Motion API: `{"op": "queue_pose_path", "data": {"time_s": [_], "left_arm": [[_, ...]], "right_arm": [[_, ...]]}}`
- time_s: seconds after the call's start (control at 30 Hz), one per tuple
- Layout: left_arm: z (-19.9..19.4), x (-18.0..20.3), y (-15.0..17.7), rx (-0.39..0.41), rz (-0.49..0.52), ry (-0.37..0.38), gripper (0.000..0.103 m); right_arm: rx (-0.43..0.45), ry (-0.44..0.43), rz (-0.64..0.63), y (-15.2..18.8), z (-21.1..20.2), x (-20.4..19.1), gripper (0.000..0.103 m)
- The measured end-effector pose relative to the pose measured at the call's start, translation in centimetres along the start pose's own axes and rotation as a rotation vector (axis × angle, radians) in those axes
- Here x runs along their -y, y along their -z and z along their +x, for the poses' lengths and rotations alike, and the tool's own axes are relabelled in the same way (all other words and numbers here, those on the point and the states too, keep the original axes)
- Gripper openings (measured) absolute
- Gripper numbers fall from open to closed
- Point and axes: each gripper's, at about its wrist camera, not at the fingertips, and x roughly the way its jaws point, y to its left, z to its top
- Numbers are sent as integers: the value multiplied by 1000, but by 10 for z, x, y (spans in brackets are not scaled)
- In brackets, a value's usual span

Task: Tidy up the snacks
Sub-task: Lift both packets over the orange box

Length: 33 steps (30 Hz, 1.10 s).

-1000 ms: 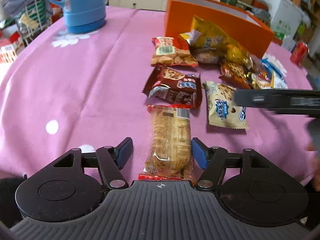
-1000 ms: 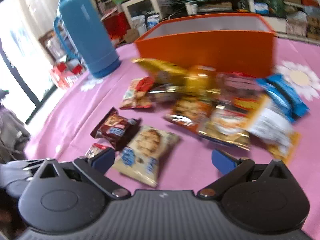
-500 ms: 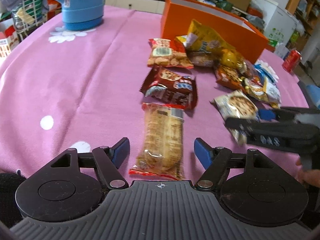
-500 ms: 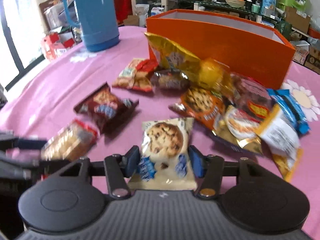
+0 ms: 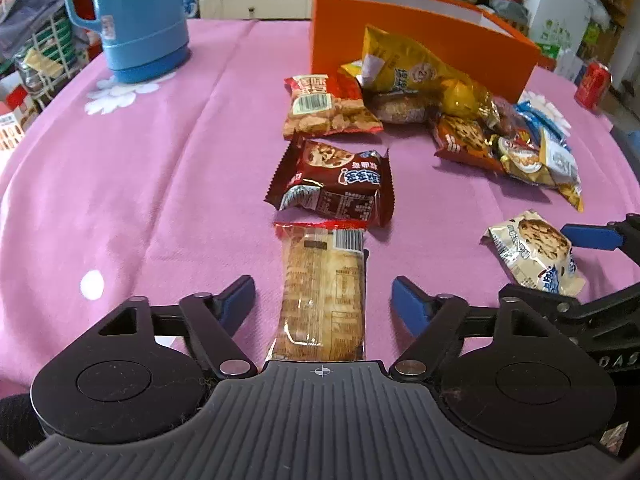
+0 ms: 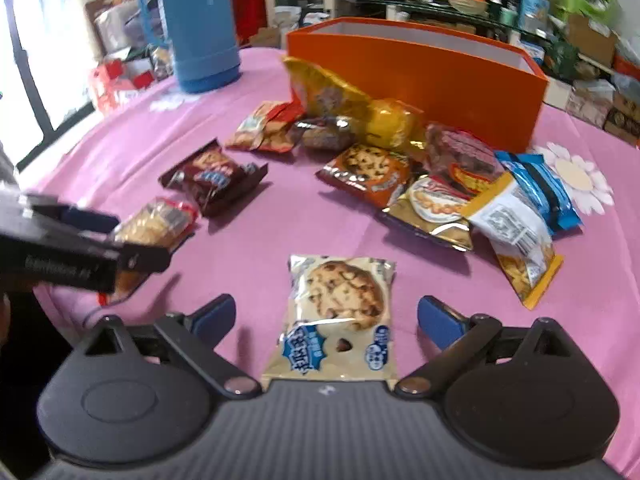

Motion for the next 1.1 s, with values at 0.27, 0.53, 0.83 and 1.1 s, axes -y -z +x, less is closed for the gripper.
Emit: {"op": "queue_pose_path", "data": {"time_s": [0.27,0.53,0.83,1.1], "left_arm": [[-7,3,6,11,-11,-27,4],[-44,3,-7,95,-45,22,4],[-37,9,-117,220,-43,81,5],[39,28,-249,254,-15,80,5]], "right_arm": [[19,16,-26,8,1,0,51],[72,-78,155,0,-33,26,47],[262,-64,196,-76,-58,65,47],[331,25,168,-195,17,124,47]]}}
